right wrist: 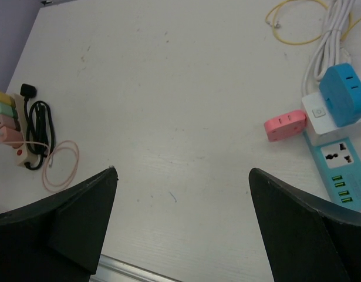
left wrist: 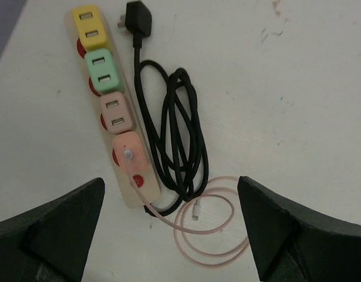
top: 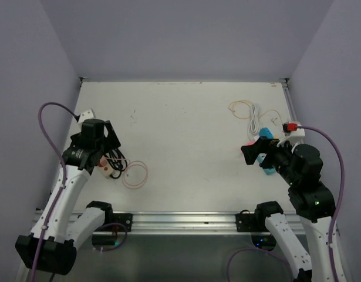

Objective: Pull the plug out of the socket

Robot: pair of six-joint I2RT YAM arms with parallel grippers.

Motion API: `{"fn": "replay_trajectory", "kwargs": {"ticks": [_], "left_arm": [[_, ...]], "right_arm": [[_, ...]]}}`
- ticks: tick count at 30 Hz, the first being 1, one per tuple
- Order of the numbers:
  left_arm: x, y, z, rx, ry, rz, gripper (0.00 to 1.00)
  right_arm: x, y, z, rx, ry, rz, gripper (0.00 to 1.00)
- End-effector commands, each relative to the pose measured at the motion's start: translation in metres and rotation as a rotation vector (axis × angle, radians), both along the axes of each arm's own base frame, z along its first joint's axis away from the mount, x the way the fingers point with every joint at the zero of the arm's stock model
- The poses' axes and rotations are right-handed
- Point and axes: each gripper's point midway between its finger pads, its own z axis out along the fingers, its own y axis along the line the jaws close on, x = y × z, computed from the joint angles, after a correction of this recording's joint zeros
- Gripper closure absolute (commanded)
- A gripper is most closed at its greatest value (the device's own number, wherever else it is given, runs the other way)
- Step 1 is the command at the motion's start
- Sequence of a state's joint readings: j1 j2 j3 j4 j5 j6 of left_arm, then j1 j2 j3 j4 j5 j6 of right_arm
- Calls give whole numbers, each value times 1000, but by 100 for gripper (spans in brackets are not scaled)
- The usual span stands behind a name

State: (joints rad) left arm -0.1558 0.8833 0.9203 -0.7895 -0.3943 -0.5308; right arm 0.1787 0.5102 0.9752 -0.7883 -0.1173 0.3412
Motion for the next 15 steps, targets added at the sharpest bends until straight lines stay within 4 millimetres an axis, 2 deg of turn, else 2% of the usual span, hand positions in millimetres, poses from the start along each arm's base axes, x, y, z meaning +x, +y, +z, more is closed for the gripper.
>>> {"fn": "replay_trajectory", "kwargs": {"ticks": [1, 2, 3, 4, 5, 6, 11, 14, 15], "left_arm": [[10, 0, -32, -50, 45, 27, 0], [12, 11, -40, -64, 63, 62, 1], [15, 12, -54, -90, 100, 57, 1], [16, 17, -60, -101, 120, 70, 0], [16, 33, -63, -109, 128, 127, 0], [18, 38, -67, -106, 137, 146, 0], [36, 53, -78, -132, 180, 192, 1], [44, 63, -89, -152, 202, 222, 0], [45, 63, -98, -166, 228, 222, 0]], "right_arm": [[-5, 16, -3, 61, -5, 75, 1], [-7, 20, -1, 74, -18, 94, 1], [-8, 22, -3, 81, -18, 103, 1], [-7, 23, -8, 84, -11, 110, 1], [-7, 24, -9, 88, -15, 115, 1], [-8, 25, -10, 90, -18, 123, 1], [-6, 25, -23, 73, -15, 130, 1], [-8, 25, -26, 58, -25, 135, 1], [-8, 24, -26, 50, -27, 133, 1]]}}
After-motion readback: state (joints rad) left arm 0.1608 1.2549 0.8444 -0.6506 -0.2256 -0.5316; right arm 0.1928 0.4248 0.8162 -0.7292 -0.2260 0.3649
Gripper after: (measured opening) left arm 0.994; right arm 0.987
